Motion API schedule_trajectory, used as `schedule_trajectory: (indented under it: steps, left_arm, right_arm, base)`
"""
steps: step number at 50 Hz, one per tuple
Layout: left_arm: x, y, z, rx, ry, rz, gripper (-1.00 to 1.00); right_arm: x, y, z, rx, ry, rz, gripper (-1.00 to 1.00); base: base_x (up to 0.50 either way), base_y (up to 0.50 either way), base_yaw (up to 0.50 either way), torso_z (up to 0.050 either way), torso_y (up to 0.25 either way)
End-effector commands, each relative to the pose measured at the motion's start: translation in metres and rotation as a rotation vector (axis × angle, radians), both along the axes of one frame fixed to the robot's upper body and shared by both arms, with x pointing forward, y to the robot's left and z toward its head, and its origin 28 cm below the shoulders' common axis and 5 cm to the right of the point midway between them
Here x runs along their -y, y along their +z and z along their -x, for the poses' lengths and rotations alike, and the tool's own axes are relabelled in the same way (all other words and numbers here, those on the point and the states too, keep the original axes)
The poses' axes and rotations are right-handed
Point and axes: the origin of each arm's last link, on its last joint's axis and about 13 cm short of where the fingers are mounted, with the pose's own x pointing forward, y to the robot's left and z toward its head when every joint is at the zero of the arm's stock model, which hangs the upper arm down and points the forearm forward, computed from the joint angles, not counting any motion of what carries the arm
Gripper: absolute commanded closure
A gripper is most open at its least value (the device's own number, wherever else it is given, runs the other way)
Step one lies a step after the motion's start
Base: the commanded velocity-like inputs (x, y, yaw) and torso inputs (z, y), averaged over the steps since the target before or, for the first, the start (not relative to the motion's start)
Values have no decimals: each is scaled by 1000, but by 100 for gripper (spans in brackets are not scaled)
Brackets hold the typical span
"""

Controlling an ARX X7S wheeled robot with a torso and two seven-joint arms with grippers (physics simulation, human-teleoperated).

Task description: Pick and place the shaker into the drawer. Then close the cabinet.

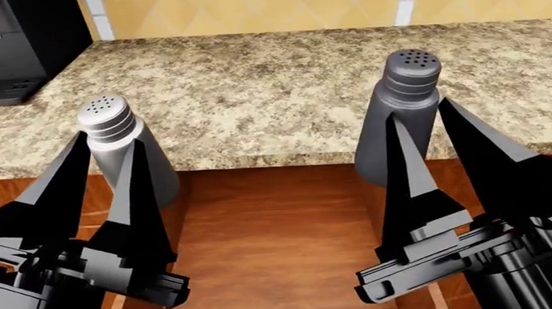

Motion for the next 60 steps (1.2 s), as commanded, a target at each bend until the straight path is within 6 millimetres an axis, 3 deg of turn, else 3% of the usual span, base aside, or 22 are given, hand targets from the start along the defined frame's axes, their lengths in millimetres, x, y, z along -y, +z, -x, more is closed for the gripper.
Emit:
schedule_trajectory:
  steps: [1, 7, 14, 19, 29, 40, 49, 60]
  left_arm:
    - [-1, 3, 0, 3, 0, 15, 100]
    - [0, 4, 1, 1, 3, 10, 100]
    - [0, 8, 0, 1, 18, 7, 100]
    - [0, 18, -3, 1, 40, -45, 100]
    - [-7, 42, -27, -150, 118, -358, 100]
    - [-10, 53, -34, -283, 113, -566, 100]
    - [-11, 59, -37, -291, 134, -637, 100]
    - [-11, 53, -41, -313, 139, -704, 100]
  right_arm:
    - [0, -2, 0, -8, 7, -13, 100]
    - [3, -5, -6, -62, 10, -6, 100]
    - [0, -16, -26, -225, -11, 187, 100]
    - [1, 0, -30, -335, -2, 277, 100]
    - [-5, 20, -48, -487, 12, 420, 100]
    - [-12, 38, -65, -650, 70, 511, 100]
    - [-17, 36, -78, -792, 88, 561, 100]
    - [-22, 9, -95, -904, 110, 597, 100]
  base:
    - [0, 0, 0, 0, 0]
    - [0, 0, 0, 0, 0]
    - [0, 0, 0, 0, 0]
    - [0, 0, 0, 0, 0]
    - [0, 0, 0, 0, 0]
    - [0, 0, 0, 0, 1]
    - [0, 0, 0, 0, 0]
    - [0, 0, 0, 0, 0]
